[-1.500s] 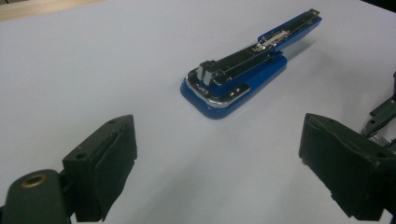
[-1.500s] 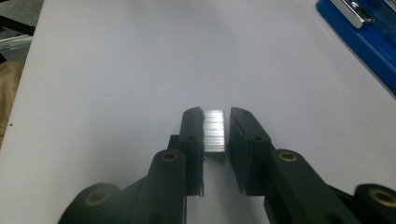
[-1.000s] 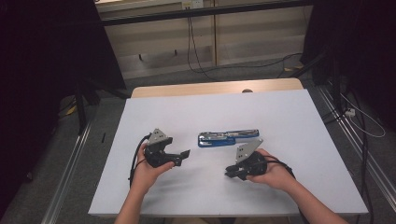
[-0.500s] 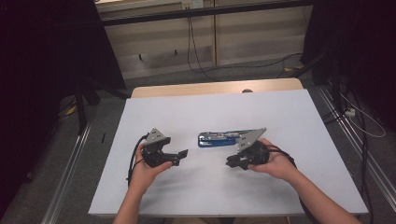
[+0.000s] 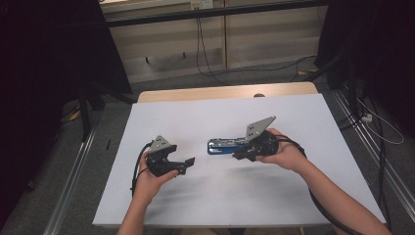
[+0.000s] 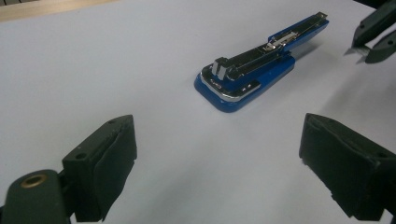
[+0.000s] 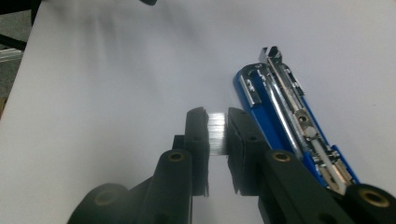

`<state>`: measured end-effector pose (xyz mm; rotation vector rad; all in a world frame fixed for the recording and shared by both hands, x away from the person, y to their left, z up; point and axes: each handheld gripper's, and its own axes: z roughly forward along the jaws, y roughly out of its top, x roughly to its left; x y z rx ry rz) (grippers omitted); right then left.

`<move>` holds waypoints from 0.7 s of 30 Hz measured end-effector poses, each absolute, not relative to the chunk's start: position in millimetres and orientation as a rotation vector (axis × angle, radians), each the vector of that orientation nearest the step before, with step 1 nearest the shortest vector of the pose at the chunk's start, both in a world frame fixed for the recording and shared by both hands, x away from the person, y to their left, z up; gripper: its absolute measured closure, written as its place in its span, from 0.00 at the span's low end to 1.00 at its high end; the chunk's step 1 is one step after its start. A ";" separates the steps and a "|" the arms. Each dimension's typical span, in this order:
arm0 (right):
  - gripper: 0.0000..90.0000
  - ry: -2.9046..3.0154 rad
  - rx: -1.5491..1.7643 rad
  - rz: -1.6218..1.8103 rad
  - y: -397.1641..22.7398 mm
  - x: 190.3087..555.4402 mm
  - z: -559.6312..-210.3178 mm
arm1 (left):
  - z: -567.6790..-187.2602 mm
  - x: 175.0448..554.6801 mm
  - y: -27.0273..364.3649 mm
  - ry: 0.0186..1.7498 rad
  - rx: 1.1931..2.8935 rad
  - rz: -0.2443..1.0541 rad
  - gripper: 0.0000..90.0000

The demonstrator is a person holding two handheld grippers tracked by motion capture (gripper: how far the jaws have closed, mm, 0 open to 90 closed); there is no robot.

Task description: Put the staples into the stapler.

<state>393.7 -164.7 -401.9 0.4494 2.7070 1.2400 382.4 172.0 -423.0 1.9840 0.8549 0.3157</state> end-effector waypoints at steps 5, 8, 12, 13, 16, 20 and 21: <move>0.88 2.711 0.447 1.242 -163.6 403.5 -396.8 | -422.8 381.6 172.0 0.856 1.983 0.315 0.13; 0.88 2.713 0.445 1.258 -163.0 408.5 -394.6 | -423.1 381.4 171.9 0.851 1.989 0.314 0.13; 0.88 2.716 0.445 1.262 -160.9 414.7 -391.8 | -422.6 381.5 173.0 0.854 1.985 0.309 0.13; 0.88 2.715 0.446 1.265 -160.6 416.4 -391.1 | -422.6 381.4 173.2 0.856 1.981 0.309 0.12; 0.88 2.717 0.447 1.271 -159.4 421.0 -389.7 | -422.6 381.7 173.7 0.857 1.979 0.306 0.12; 0.88 2.715 0.459 1.296 -158.6 427.3 -388.5 | -422.9 382.1 173.5 0.855 1.979 0.309 0.12; 0.88 2.717 0.459 1.299 -158.3 429.0 -388.3 | -422.9 382.3 173.6 0.853 1.981 0.309 0.12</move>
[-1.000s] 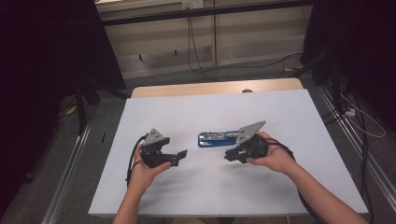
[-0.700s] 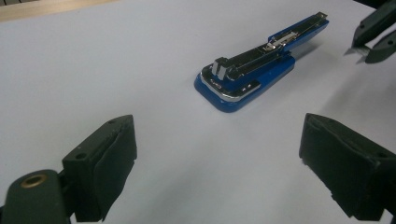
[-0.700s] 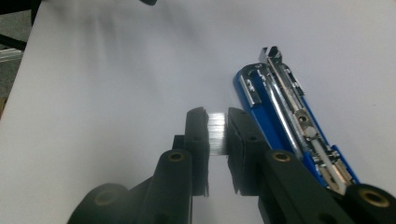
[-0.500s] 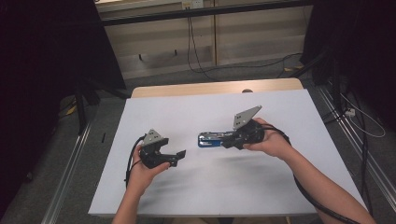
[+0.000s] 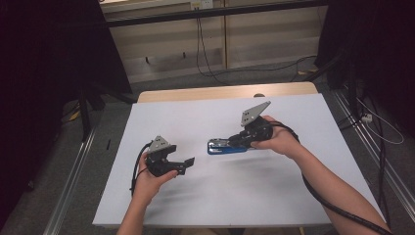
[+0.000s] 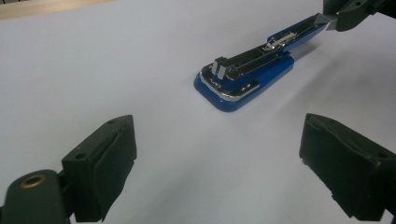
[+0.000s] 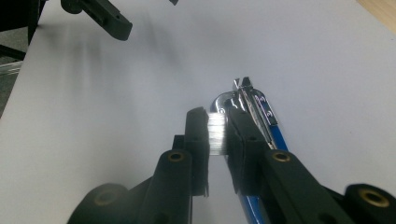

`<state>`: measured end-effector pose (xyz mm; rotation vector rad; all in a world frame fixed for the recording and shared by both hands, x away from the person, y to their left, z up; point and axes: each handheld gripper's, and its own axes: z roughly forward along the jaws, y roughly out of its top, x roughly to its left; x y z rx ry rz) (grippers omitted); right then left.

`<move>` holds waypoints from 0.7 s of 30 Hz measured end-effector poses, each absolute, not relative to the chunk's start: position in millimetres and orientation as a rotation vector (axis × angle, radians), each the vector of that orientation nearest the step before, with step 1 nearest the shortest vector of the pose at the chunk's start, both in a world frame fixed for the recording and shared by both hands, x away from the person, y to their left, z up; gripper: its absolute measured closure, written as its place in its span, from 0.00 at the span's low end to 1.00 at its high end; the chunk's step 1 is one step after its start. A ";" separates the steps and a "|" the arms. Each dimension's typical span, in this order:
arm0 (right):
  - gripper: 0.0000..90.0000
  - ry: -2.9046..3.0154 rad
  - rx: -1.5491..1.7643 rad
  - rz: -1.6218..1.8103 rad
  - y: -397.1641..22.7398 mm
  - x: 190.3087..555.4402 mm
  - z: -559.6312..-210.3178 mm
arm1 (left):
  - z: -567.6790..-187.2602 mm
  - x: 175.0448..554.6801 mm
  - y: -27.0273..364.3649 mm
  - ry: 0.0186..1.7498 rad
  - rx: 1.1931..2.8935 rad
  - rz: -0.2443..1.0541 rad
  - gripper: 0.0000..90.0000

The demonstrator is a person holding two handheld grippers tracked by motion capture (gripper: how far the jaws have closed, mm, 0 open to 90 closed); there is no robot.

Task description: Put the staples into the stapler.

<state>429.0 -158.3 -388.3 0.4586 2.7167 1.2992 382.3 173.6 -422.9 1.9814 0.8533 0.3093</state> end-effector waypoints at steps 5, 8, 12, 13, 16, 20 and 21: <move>0.88 2.715 0.464 1.299 -155.9 436.5 -388.2 | -423.1 382.4 173.5 0.853 1.982 0.306 0.12; 0.88 2.718 0.467 1.315 -154.1 440.5 -388.5 | -423.1 382.3 173.8 0.858 1.976 0.305 0.12; 0.88 2.727 0.464 1.323 -151.6 445.2 -389.8 | -423.1 382.2 174.4 0.861 1.977 0.302 0.12; 0.88 2.727 0.459 1.326 -151.2 446.6 -390.1 | -423.2 382.2 174.5 0.861 1.976 0.303 0.12; 0.88 2.722 0.475 1.336 -150.4 449.9 -390.2 | -422.9 382.2 175.1 0.862 1.975 0.303 0.12; 0.88 2.719 0.478 1.330 -149.3 454.6 -389.9 | -423.0 382.0 175.3 0.864 1.975 0.303 0.12; 0.88 2.721 0.484 1.328 -148.9 455.5 -389.9 | -423.1 381.9 175.2 0.864 1.974 0.304 0.12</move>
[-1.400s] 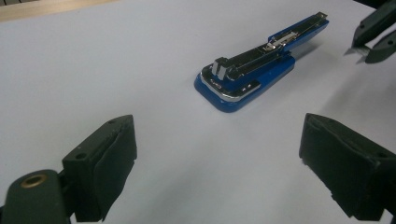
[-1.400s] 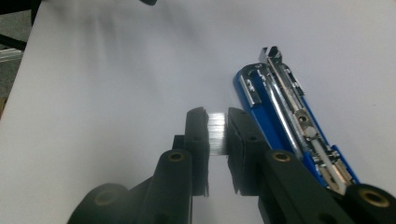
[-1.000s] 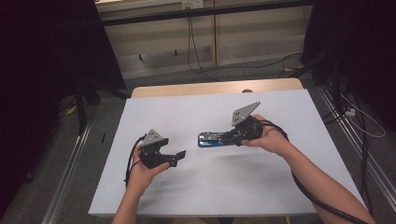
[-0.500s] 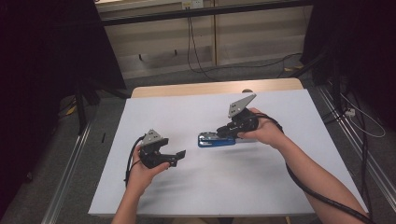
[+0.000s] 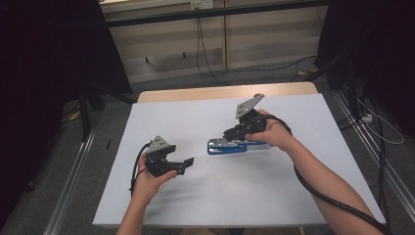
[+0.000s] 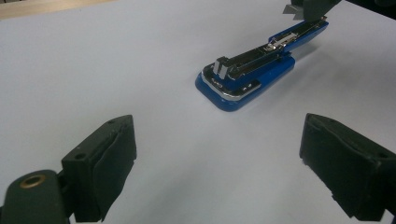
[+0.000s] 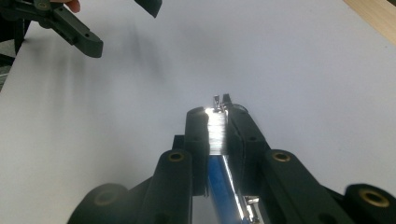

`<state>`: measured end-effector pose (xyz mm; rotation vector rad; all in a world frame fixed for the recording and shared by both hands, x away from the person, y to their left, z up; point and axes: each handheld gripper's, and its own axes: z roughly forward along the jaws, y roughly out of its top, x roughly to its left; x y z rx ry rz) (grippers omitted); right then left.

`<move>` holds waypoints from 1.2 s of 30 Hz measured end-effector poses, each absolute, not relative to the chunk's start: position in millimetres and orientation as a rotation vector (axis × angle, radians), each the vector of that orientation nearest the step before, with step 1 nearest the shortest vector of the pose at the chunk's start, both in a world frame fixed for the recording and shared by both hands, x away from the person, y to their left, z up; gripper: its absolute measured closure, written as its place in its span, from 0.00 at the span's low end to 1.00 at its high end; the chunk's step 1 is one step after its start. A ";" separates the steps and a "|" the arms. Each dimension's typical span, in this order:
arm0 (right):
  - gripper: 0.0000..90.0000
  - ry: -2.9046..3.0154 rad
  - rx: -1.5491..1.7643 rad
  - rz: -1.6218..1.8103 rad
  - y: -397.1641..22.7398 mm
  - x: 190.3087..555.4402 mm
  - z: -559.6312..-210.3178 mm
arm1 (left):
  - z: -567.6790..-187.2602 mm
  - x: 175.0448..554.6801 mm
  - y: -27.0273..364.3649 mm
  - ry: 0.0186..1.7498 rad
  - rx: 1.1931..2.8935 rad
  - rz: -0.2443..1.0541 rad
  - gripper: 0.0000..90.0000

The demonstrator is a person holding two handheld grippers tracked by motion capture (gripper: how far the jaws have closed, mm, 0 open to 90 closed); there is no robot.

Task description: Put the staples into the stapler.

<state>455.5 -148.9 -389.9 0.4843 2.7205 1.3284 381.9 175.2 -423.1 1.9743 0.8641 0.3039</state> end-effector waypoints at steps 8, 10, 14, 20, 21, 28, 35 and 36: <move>0.88 2.729 0.483 1.309 -145.0 462.2 -392.9 | -423.6 382.1 175.6 0.864 1.973 0.303 0.12; 0.88 2.733 0.481 1.300 -143.9 464.2 -394.3 | -423.9 382.2 175.6 0.864 1.977 0.303 0.12; 0.88 2.747 0.471 1.282 -141.8 467.6 -397.6 | -424.3 382.1 175.2 0.863 1.980 0.298 0.12; 0.88 2.755 0.458 1.270 -139.0 473.4 -399.7 | -424.5 382.7 176.3 0.867 1.981 0.300 0.12; 0.88 2.758 0.458 1.267 -138.2 474.2 -399.9 | -424.6 382.8 176.4 0.868 1.982 0.299 0.12; 0.88 2.782 0.414 1.238 -131.0 479.5 -402.6 | -426.3 382.4 175.6 0.868 1.986 0.292 0.12; 0.88 2.779 0.389 1.265 -128.8 485.6 -405.4 | -426.6 382.3 175.5 0.871 1.987 0.293 0.12; 0.88 2.780 0.390 1.269 -128.7 486.4 -405.9 | -426.7 382.3 175.4 0.870 1.988 0.295 0.12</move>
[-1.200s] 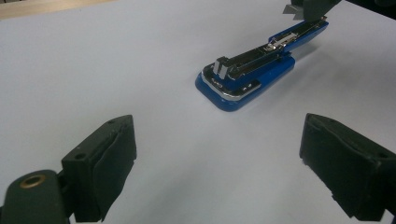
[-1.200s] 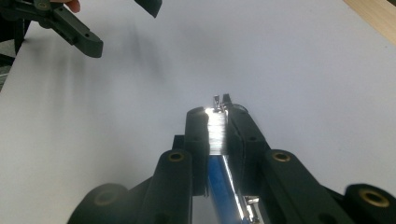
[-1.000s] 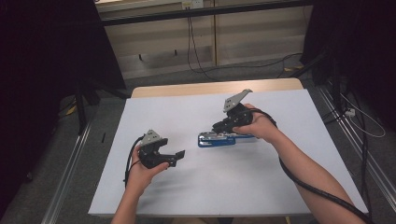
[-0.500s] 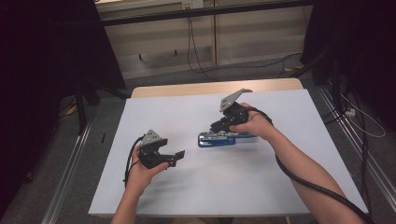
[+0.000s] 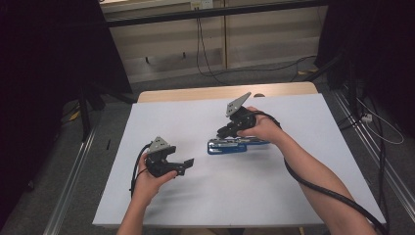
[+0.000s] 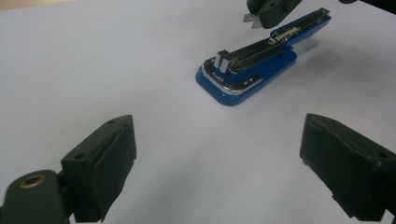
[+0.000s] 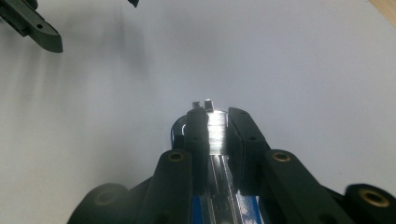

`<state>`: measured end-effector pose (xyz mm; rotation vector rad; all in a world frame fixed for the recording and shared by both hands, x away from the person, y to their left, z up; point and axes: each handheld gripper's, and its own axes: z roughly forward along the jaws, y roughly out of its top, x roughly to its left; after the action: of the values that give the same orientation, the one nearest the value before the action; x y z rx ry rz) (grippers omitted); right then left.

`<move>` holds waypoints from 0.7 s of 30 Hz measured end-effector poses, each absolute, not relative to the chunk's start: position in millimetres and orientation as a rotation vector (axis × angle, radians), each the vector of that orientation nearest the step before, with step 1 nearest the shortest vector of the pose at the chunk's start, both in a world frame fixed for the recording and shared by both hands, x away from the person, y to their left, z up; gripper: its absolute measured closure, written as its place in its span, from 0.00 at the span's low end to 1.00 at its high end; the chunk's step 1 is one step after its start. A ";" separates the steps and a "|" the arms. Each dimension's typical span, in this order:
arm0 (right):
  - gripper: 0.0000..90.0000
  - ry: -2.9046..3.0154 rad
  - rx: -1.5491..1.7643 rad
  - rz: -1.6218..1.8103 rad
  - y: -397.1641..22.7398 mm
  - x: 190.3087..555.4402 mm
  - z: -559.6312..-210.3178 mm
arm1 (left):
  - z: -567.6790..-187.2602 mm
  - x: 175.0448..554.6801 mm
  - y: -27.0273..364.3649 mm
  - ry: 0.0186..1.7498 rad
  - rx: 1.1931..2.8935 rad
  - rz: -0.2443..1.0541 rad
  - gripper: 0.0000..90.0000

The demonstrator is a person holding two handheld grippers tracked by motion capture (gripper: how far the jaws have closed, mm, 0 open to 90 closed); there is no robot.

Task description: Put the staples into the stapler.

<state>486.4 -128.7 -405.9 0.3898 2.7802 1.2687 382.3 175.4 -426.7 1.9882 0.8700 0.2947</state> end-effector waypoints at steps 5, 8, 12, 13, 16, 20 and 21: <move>0.88 2.785 0.375 1.279 -126.4 489.4 -409.0 | -428.4 382.7 174.4 0.872 1.996 0.291 0.12; 0.88 2.792 0.371 1.283 -124.6 490.1 -411.9 | -429.0 383.0 174.3 0.876 2.001 0.290 0.12; 0.88 2.792 0.361 1.290 -122.9 491.2 -416.0 | -429.1 383.4 174.7 0.878 2.001 0.292 0.12; 0.88 2.797 0.358 1.284 -122.6 491.4 -417.1 | -429.1 383.4 174.6 0.878 2.002 0.293 0.12; 0.88 2.803 0.344 1.285 -122.1 492.4 -419.6 | -429.3 383.3 174.1 0.874 2.003 0.291 0.12; 0.88 2.808 0.327 1.283 -121.3 493.9 -420.9 | -429.5 383.4 173.9 0.871 2.005 0.296 0.12; 0.88 2.813 0.323 1.278 -121.0 493.9 -421.2 | -429.5 383.4 173.9 0.873 2.006 0.296 0.12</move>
<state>493.9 -121.0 -421.2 0.3227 2.8128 1.2778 383.4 173.9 -429.5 2.0059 0.8726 0.2963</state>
